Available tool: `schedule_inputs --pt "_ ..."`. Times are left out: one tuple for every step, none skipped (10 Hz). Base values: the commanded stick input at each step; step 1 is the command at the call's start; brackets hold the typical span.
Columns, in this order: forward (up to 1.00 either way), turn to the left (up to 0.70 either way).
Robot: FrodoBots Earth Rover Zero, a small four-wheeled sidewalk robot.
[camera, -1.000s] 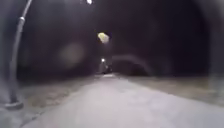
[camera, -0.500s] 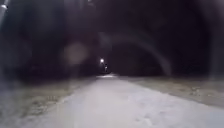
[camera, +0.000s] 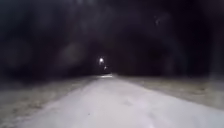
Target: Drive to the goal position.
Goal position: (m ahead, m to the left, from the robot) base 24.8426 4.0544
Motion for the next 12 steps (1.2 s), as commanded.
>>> schedule_inputs --pt "1.0 0.27" --pt "1.0 0.18" --pt "1.0 0.0" --pt "1.0 0.0" --pt "1.0 0.0" --pt "1.0 0.0" --pt "1.0 0.0" --pt "1.0 0.0" --pt "1.0 0.0" --pt "1.0 0.0" --pt "1.0 0.0" --pt "1.0 0.0"
